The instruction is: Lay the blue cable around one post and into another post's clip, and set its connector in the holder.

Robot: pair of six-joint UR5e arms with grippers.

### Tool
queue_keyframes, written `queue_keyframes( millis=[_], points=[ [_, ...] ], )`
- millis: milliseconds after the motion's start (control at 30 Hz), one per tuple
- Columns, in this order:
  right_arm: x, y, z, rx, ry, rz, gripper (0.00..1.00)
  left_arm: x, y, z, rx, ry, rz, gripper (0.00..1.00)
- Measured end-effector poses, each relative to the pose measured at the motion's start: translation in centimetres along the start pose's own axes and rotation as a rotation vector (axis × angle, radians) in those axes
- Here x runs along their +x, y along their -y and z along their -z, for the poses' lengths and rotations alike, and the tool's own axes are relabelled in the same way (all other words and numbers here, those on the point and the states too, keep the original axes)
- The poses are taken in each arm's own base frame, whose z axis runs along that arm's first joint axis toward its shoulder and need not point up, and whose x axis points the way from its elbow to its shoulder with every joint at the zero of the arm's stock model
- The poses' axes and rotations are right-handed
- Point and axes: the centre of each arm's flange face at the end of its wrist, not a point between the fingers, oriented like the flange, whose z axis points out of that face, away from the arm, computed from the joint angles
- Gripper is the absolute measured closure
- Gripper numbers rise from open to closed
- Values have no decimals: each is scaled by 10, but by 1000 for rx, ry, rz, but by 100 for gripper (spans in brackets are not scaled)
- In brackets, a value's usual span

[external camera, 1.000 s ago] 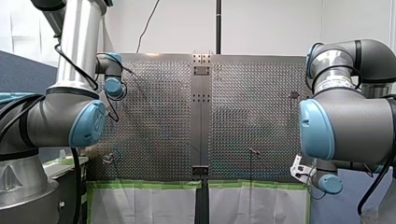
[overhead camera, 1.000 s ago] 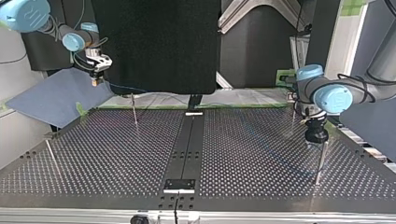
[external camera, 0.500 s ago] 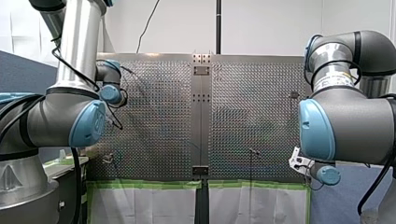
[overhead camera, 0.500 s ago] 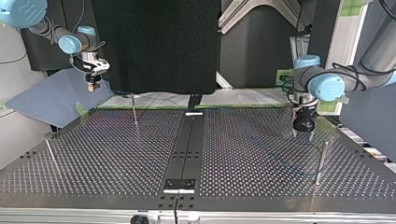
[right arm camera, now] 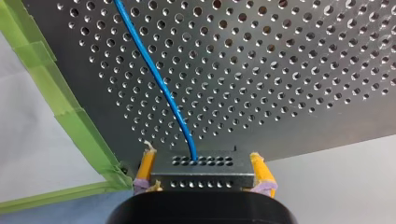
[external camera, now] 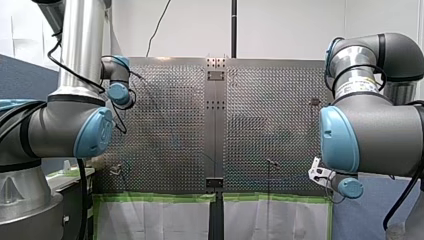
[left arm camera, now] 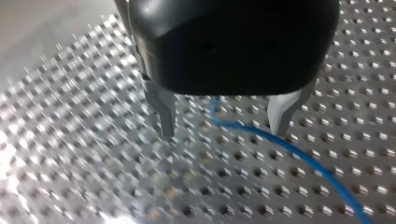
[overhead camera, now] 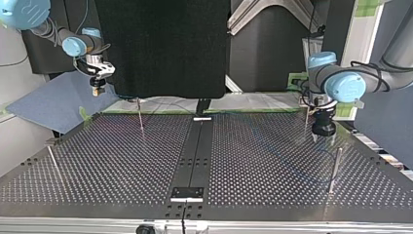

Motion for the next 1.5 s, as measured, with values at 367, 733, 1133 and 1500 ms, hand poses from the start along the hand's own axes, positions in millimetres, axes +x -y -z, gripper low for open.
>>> queue_keyframes(
  millis=[367, 733, 1133, 1500],
  points=[
    [-2, 5, 0, 1, 5, 0, 100, -4, 7, 18, -16, 16, -20, 2],
    [-3, 9, -1, 7, 6, 1, 100, -13, 7, 58, -34, 19, -53, 2],
    [-4, 10, -1, 8, 4, 1, 100, -74, 61, 75, -9, 117, -140, 2],
    [-4, 10, -1, 9, 5, -2, 100, -140, 115, 104, -7, 241, -223, 2]
  ],
)
